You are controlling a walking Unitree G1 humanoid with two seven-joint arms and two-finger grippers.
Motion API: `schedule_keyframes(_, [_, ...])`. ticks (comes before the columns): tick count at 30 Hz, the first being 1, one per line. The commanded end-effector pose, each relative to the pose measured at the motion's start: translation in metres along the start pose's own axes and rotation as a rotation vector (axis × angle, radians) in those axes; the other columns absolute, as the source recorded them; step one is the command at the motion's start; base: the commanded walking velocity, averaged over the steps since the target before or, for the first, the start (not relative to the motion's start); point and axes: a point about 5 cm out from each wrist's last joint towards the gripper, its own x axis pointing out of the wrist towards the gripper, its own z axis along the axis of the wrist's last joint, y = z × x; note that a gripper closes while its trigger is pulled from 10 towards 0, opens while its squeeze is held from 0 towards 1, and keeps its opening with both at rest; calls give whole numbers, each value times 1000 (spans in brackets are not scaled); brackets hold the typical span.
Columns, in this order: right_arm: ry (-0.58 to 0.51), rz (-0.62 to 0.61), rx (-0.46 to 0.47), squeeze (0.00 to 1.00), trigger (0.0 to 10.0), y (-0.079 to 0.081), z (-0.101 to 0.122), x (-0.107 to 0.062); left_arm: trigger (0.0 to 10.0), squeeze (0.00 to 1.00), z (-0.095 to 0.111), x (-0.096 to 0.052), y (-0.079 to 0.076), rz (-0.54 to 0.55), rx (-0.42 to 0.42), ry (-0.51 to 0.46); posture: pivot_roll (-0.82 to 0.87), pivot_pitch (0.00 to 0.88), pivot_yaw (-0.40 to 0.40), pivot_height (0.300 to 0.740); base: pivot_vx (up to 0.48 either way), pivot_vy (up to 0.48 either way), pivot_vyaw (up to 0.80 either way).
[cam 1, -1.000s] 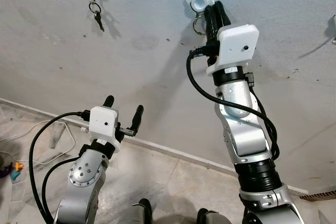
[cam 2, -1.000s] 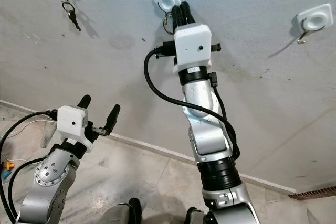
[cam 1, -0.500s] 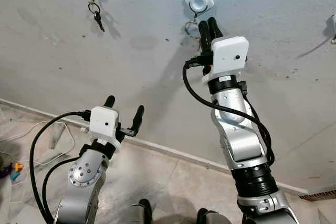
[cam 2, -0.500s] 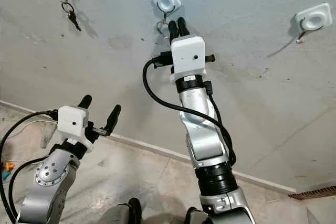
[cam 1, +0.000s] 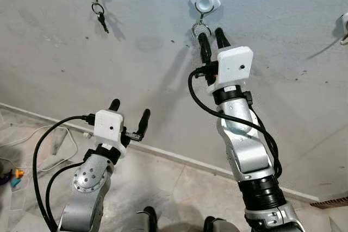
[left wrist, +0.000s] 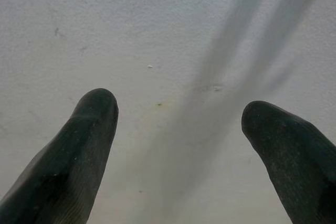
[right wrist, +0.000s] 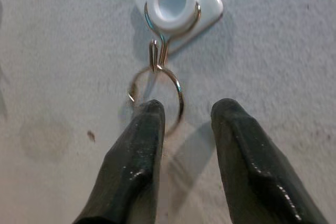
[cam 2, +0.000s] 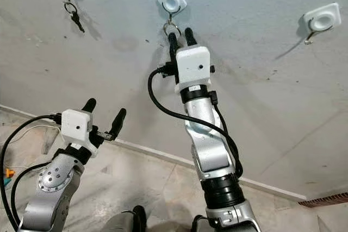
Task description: Hang keys on a hook
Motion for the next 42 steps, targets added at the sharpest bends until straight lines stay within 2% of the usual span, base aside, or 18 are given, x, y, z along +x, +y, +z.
schedule_keyframes(1, [19, -3, 18, 1000, 10000, -1, -2, -5, 10000, 0, -3, -2, -1, -6, -7, 9, 31, 205, 58, 740, 0, 0, 0])
schedule_keyframes(7, [47, -19, -17, 1000, 10000, -12, -7, -14, 10000, 0, -10, -12, 6, 17, -6, 42, 12, 207, 46, 740, 0, 0, 0])
schedule_keyframes(9, [80, -49, -52, 1000, 10000, -21, -12, -20, 10000, 0, -14, -14, 9, 33, -5, 57, 1, 205, 37, 740, 0, 0, 0])
schedule_keyframes(17, [178, -98, -121, 1000, 10000, -40, -25, -40, 10000, 0, -20, -16, 4, 62, -34, 69, -22, 188, 10, 740, 0, 0, 0])
schedule_keyframes(21, [251, -123, -101, 1000, 10000, -43, -34, -52, 10000, 0, -21, -14, 6, 99, -49, 58, -30, 183, 3, 740, 0, 0, 0])
schedule_keyframes(35, [329, -118, -71, 1000, 10000, -47, -46, -69, 10000, 0, -22, -9, 2, 86, -38, 67, -33, 171, -1, 740, 0, 0, 0])
schedule_keyframes(38, [352, -126, -74, 1000, 10000, -48, -49, -70, 10000, 0, -26, -9, 6, 117, -79, 84, -34, 169, 1, 740, 0, 0, 0])
schedule_keyframes(39, [359, -117, -55, 0, 10000, -47, -50, -70, 10000, 0, -28, -9, 10, 165, -81, 108, -37, 164, 0, 740, 0, 0, 0])
schedule_keyframes(40, [354, -111, -44, 0, 10000, -47, -49, -69, 10000, 0, -28, -8, 13, 195, -36, 137, -37, 161, -2, 740, 0, 0, 0])
schedule_keyframes(42, [352, -107, -42, 0, 10000, -47, -49, -69, 10000, 0, -28, -7, 15, 193, -24, 138, -37, 160, -3, 740, 0, 0, 0])
